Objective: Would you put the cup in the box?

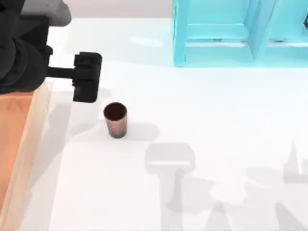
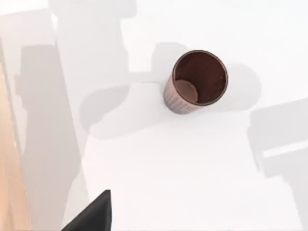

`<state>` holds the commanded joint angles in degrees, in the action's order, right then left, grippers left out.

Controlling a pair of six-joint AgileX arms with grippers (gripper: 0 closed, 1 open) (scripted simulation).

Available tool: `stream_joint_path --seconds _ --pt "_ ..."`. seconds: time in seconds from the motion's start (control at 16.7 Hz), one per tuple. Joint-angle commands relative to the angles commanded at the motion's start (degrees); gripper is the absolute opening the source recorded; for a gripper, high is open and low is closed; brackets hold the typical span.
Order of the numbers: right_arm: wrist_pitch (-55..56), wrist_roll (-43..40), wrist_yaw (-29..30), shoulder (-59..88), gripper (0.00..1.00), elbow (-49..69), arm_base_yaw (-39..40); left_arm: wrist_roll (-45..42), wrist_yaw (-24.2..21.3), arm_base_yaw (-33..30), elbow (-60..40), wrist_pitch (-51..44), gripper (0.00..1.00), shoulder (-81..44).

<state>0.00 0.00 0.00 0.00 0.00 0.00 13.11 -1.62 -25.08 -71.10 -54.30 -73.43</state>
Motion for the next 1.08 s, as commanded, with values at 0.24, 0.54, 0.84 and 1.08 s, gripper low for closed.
stream_joint_path --seconds 0.24,0.54,0.84,1.08 --pt "0.00 0.00 0.00 0.00 1.00 0.00 0.00 4.88 0.61 -4.00 -20.68 -13.99 1.00 -22.19" --pt "0.00 0.00 0.00 0.00 1.00 0.00 0.00 10.74 1.23 -5.81 -41.01 -25.43 1.00 -43.31" --pt "0.00 0.00 0.00 0.00 1.00 0.00 0.00 14.93 1.37 -5.91 -51.37 -30.53 1.00 -53.50" --pt "0.00 0.00 0.00 0.00 1.00 0.00 0.00 15.87 1.36 -5.61 -53.05 -31.28 1.00 -55.21"
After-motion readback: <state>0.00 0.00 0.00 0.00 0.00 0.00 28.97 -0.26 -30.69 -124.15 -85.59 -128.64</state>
